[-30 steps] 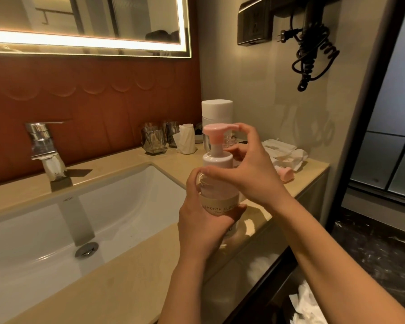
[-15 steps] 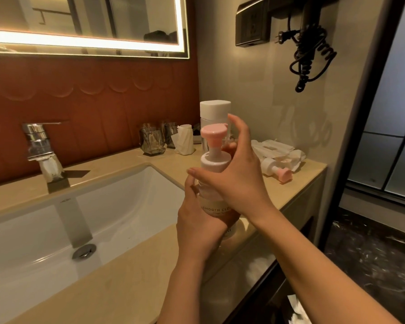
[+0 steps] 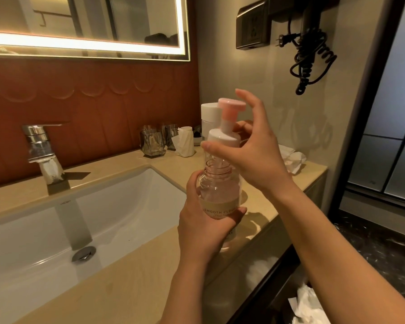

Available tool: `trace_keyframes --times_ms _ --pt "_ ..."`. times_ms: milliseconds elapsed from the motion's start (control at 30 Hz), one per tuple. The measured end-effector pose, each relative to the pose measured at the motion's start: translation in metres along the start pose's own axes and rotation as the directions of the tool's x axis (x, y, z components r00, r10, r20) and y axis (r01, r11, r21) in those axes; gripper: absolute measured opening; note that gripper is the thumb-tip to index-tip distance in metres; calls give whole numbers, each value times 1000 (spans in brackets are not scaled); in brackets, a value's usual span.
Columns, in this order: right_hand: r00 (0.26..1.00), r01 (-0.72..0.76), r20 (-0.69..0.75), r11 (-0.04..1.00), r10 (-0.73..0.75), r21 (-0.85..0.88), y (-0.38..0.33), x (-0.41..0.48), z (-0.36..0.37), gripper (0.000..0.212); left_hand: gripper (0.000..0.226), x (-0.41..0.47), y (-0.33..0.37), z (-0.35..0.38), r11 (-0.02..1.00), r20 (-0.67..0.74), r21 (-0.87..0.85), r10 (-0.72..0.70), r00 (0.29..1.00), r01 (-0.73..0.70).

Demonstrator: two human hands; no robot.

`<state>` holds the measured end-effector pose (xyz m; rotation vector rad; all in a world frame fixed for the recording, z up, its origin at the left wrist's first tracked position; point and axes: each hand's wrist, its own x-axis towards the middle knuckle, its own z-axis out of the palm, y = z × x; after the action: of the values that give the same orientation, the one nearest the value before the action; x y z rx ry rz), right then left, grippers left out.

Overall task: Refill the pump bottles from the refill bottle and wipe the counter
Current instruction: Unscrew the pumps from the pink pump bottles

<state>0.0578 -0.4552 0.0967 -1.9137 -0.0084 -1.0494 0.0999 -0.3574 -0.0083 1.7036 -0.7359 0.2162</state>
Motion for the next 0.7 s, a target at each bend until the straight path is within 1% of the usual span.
trace_keyframes --times_ms 133,267,367,467,567,700 --pt "999 -8 -36 998 10 66 -1 5 -9 88 90 0 -3 0 1000 -21 4 29 999 -29" --pt "993 -15 -113 990 31 140 -2 11 -19 81 91 1 -4 0 998 -40 27 58 998 -57" --pt "984 10 -175 977 28 213 -5 15 -28 72 92 0 -3 0 997 -36 37 66 997 -65" --pt "976 8 -210 952 59 305 -5 19 -38 66 92 1 -4 0 997 -33 39 69 997 -67" --pt "963 -7 -252 943 96 333 1 24 -45 69 91 1 -4 1 997 -33 29 69 997 -68" --pt "937 -58 -297 921 184 386 9 27 -53 82 90 1 -5 1 997 -41 15 72 997 -72"
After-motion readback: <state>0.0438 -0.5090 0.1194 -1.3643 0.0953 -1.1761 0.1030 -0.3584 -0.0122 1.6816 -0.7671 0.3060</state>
